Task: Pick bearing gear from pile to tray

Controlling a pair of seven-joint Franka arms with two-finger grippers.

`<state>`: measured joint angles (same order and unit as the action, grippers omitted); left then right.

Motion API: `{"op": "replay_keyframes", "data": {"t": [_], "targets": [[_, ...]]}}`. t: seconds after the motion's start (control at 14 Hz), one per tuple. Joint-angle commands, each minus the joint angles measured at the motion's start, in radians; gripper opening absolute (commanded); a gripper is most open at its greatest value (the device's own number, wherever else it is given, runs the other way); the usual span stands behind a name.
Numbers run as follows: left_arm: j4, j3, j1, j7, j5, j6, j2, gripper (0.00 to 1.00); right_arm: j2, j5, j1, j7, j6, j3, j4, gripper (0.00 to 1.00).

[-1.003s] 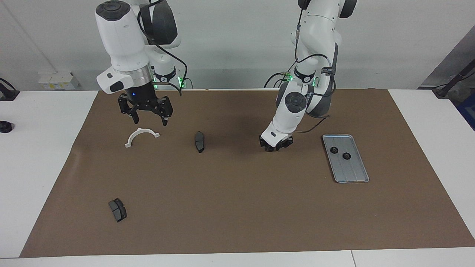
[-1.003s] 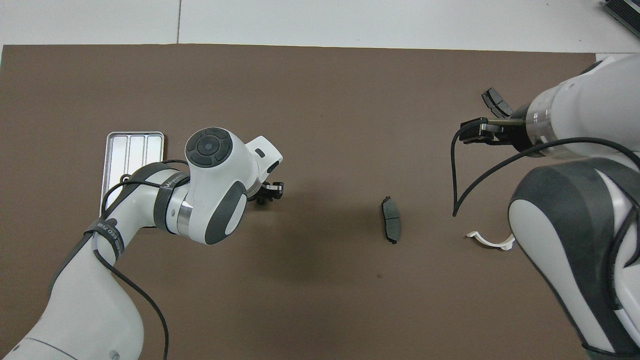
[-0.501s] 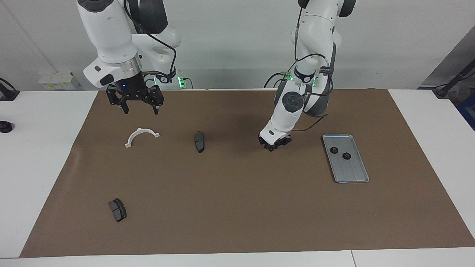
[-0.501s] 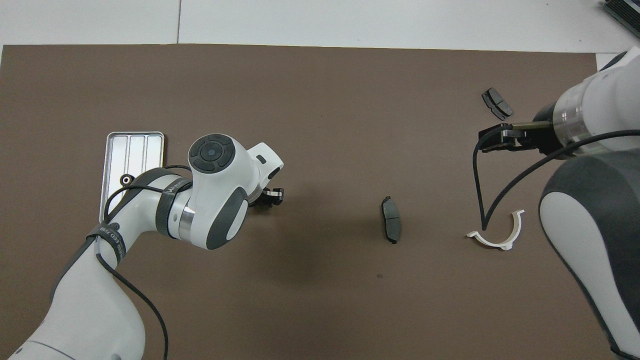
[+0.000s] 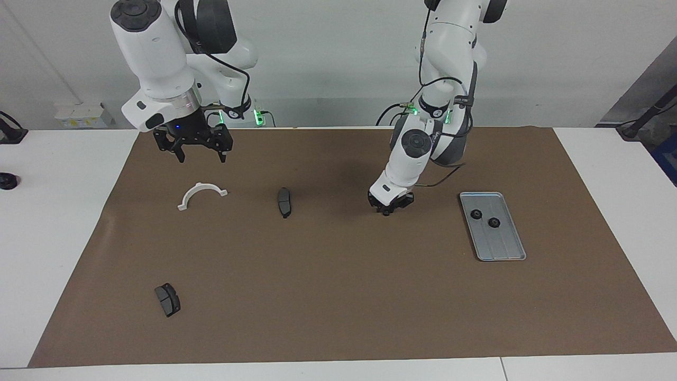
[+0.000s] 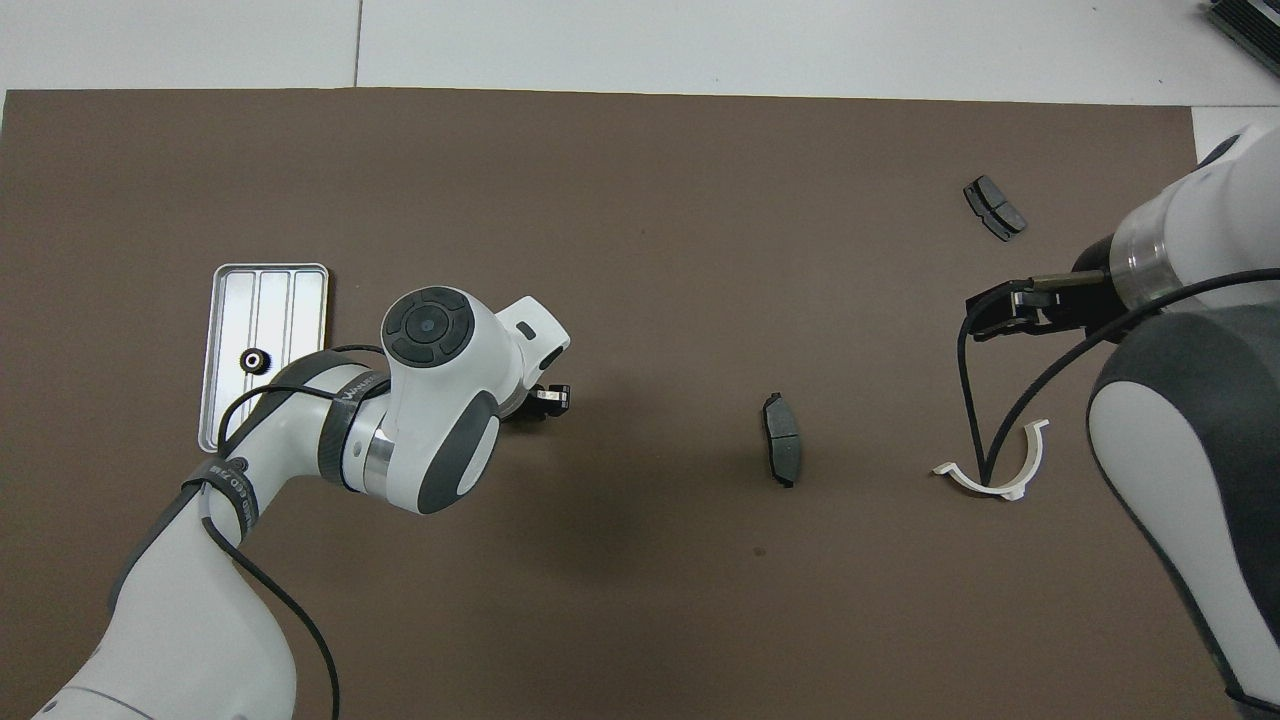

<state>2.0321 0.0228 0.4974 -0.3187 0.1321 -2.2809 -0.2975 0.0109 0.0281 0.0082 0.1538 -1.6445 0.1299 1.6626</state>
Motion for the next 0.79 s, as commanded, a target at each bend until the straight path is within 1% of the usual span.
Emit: {"op": "replay_keyframes", "data": {"t": [0.0, 0.07, 0.21, 0.36, 0.5, 0.64, 0.72], "targets": [[0.04, -0.017, 0.021, -0.019, -0.012, -0.02, 0.032, 0.22, -0.045, -0.02, -0.022, -0.027, -0.032, 0.011, 0.061, 1.0], [0.04, -0.018, 0.021, -0.017, -0.012, -0.014, 0.032, 0.16, -0.045, -0.02, -0.023, -0.02, -0.035, 0.01, 0.063, 1.0], [0.028, -0.018, 0.01, -0.014, -0.012, -0.008, 0.032, 0.08, -0.042, -0.02, -0.024, -0.019, -0.041, 0.01, 0.057, 1.0], [-0.007, -0.021, -0.012, -0.01, -0.012, -0.005, 0.023, 0.03, -0.042, -0.02, -0.025, -0.019, -0.04, 0.01, 0.059, 1.0], [-0.076, -0.02, -0.055, -0.004, -0.012, 0.04, 0.009, 0.0, -0.042, -0.02, -0.024, -0.013, -0.041, 0.01, 0.059, 1.0], [-0.15, -0.018, -0.12, 0.016, -0.012, 0.092, -0.008, 0.0, -0.04, -0.02, -0.025, -0.01, -0.043, 0.01, 0.057, 1.0], [-0.165, -0.017, -0.158, 0.048, -0.012, 0.109, -0.008, 0.0, -0.042, -0.02, -0.025, -0.01, -0.043, 0.01, 0.057, 1.0]]}}
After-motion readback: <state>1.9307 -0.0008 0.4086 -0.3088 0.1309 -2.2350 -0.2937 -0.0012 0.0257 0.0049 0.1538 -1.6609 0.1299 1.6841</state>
